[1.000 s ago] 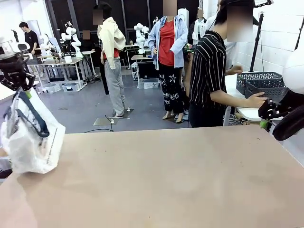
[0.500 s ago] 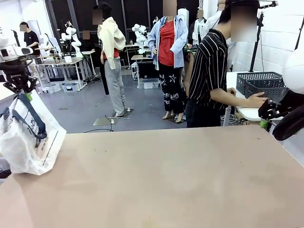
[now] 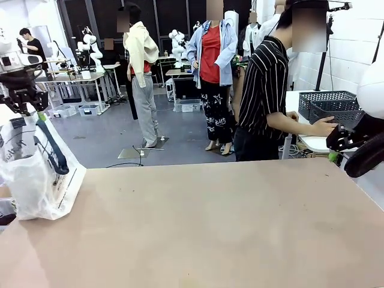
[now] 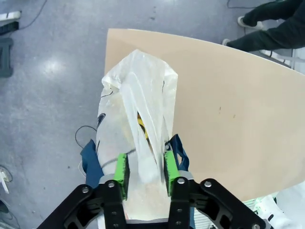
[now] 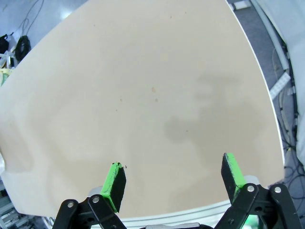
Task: Transfer purchased items from the store into the shopping bag.
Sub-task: Move the Reusable shopping bag to the right side of the table.
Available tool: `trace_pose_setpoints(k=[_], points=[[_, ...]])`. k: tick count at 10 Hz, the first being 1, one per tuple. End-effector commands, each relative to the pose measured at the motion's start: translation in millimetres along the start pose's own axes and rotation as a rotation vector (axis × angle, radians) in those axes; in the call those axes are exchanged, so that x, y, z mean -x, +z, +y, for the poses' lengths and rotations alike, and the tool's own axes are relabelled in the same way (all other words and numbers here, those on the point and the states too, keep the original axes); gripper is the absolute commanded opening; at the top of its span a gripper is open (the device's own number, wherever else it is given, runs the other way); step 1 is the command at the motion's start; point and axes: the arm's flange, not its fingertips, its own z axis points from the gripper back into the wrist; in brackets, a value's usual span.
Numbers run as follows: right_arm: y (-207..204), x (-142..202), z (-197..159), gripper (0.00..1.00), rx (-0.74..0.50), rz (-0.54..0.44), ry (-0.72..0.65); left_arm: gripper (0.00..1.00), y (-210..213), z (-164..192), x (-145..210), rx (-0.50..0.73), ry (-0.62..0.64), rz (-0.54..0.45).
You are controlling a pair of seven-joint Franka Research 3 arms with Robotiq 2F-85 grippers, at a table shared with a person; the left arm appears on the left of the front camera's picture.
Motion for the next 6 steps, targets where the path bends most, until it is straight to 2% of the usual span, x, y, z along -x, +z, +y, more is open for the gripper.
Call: trace_pose_setpoints(k=[1, 3, 4, 6], points=[[1, -2, -1, 1.0, 0.018, 0.008, 0.016, 0.98, 14, 0, -10, 0.016, -0.013, -0.016], [1, -2, -1, 1.0, 0.018, 0.008, 0.016, 1.0, 26, -4, -3, 0.029, -0.019, -0.084], [1, -2, -1, 1.0, 0.018, 0.008, 0.016, 1.0, 34, -9, 3, 0.064, -0.027, -0.15], [1, -2, -1, 1.0, 0.018, 0.008, 0.016, 1.0, 45, -34, 24, 0.136, -0.054, -0.242]])
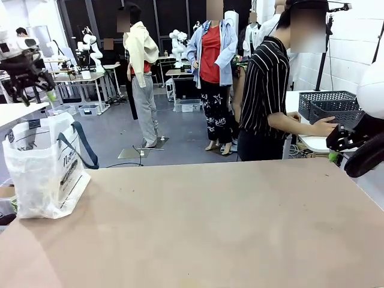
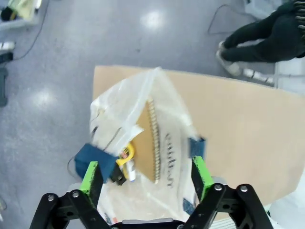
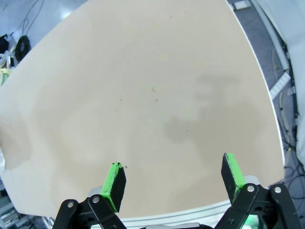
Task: Transfer purchased items from the store into the shopping bag.
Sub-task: Move the Reusable shopping bag to the right side of the table.
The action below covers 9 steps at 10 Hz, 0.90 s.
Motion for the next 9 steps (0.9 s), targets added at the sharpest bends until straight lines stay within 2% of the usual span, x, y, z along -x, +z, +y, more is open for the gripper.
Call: trace_pose_setpoints(k=[1, 3, 4, 6, 8, 9], points=[[1, -2, -1, 1.0, 0.018, 0.008, 0.015, 1.0, -4, -38, 41, 0.082, -0.091, -0.09], [1, -2, -1, 1.0, 0.018, 0.008, 0.015, 1.0, -26, -96, 66, 0.141, -0.251, -0.09], [1, -2, -1, 1.0, 0.018, 0.008, 0.015, 1.0, -43, -116, 68, 0.171, -0.289, -0.072], [1, -2, -1, 1.0, 0.018, 0.008, 0.015, 1.0, -89, -149, 69, 0.29, -0.274, -0.013], [1, -2, -1, 1.0, 0.018, 0.008, 0.015, 1.0, -135, -174, 82, 0.312, -0.307, 0.048], [1, -2, -1, 1.0, 0.018, 0.008, 0.015, 1.0, -142, -177, 86, 0.309, -0.316, 0.034]])
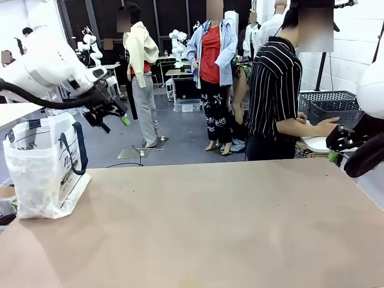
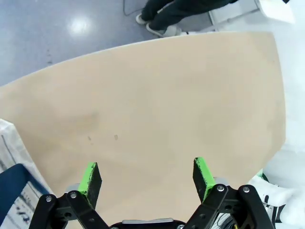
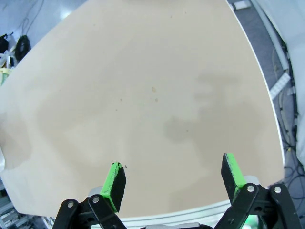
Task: Transfer purchased items from the store into the shopping bag.
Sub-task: Move the Reusable shopping bag to the right side of the table.
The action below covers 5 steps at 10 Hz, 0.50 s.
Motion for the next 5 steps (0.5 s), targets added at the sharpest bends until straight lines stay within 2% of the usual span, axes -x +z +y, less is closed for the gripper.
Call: trace_pose_setpoints(k=[1, 2, 3, 5], points=[[1, -3, -1, 1.0, 0.017, 0.008, 0.014, 1.0, 4, 2, 5, 0.009, -0.036, -0.025], [1, -3, -1, 1.0, 0.017, 0.008, 0.014, 1.0, 3, 3, 5, 0.0, -0.047, 0.004], [1, -3, -1, 1.0, 0.017, 0.008, 0.014, 1.0, -7, 0, 2, 0.001, -0.008, 0.007], [1, -3, -1, 1.0, 0.017, 0.008, 0.014, 1.0, -7, 0, 2, 0.001, -0.008, 0.007]])
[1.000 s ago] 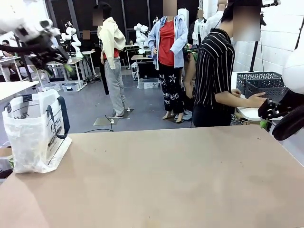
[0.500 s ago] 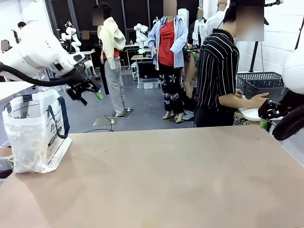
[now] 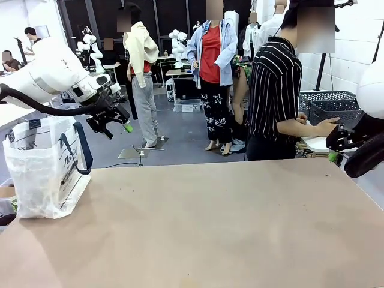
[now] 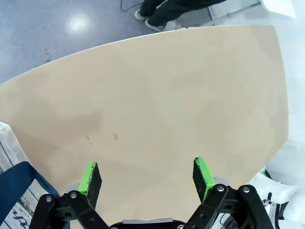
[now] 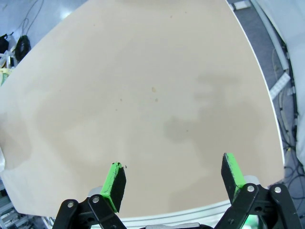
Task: Transfer purchased items from the store into the shopping bag.
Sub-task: Move the Reusable shopping bag to the right side of the table.
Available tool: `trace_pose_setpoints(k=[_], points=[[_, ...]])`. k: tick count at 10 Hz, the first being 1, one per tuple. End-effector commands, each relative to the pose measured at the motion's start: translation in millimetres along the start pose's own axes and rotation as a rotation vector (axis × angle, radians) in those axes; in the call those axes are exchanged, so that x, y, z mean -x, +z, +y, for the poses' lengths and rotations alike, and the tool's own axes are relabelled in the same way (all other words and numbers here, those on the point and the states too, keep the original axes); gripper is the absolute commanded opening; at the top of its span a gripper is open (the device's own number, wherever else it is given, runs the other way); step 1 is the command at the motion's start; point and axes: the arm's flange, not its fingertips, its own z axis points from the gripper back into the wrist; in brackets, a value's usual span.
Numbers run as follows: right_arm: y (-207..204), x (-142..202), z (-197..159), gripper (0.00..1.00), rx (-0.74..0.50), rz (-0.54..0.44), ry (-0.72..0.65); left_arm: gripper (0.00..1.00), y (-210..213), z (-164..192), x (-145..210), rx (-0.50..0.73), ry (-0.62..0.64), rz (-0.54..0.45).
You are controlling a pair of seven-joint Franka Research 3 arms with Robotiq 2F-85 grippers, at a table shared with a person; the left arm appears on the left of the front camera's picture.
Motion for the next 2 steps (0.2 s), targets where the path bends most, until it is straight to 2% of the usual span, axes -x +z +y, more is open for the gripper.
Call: trace_pose_setpoints(k=[1, 2], points=[[1.1, -2.6, -1.5, 1.0, 0.017, 0.008, 0.014, 1.0, 0.1, -0.4, -0.3, 0.001, 0.008, -0.002], [1.1, -2.6, -1.5, 1.0, 0.017, 0.008, 0.014, 1.0, 0.1, -0.4, -0.3, 0.001, 0.008, -0.002]])
